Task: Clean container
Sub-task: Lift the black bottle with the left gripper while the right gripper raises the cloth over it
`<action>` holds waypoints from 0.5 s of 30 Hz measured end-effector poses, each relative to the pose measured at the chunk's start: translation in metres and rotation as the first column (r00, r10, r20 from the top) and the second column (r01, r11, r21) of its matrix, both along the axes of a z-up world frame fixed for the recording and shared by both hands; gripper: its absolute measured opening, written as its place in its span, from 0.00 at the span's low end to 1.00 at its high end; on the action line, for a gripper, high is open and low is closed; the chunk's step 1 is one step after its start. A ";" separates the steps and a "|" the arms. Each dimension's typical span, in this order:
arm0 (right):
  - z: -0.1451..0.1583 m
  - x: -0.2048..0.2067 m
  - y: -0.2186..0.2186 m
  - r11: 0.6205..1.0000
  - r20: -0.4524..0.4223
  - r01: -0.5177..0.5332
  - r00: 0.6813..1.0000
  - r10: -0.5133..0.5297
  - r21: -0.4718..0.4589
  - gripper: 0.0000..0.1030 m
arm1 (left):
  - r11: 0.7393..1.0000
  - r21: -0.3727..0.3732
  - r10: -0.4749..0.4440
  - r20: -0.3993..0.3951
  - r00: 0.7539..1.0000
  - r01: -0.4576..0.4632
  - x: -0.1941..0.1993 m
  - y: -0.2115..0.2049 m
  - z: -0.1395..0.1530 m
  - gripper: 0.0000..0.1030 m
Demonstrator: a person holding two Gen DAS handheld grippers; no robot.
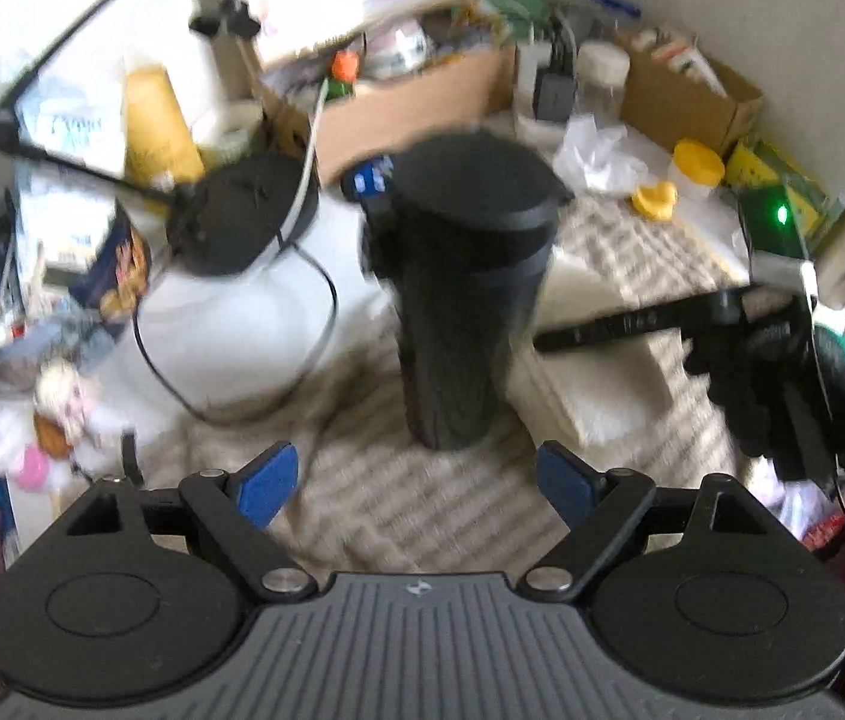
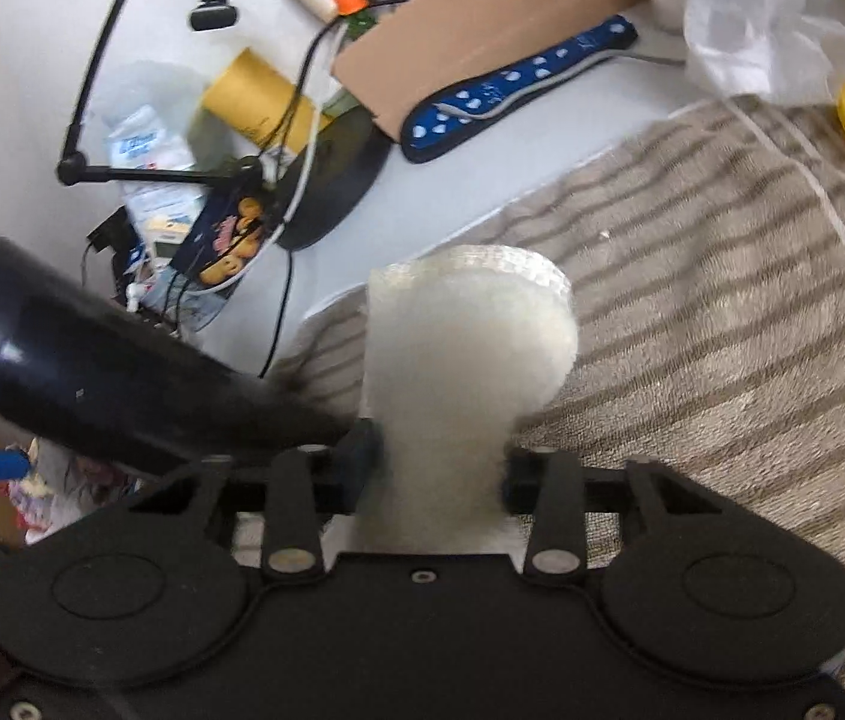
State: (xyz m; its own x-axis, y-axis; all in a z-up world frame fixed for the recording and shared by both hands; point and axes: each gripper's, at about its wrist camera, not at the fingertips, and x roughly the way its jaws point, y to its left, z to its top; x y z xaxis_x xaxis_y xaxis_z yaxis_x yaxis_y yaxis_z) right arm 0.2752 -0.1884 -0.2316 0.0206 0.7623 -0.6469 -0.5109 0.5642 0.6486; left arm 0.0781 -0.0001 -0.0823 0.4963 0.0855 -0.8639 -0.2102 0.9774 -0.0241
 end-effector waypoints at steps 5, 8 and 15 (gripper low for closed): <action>0.023 -0.019 -0.002 0.999 0.035 0.038 0.999 -0.039 0.029 0.21 | 0.999 -0.054 0.002 0.106 0.994 0.004 0.000 0.019 -0.001 0.84; 0.038 -0.027 -0.008 0.998 0.056 0.045 0.997 -0.047 0.038 0.21 | 0.993 -0.109 -0.020 0.122 0.992 0.034 0.000 0.020 -0.006 0.84; 0.077 -0.031 -0.009 0.999 0.142 0.009 0.990 -0.016 0.048 0.22 | 0.993 -0.094 -0.048 0.203 0.978 0.068 0.002 0.011 -0.015 0.84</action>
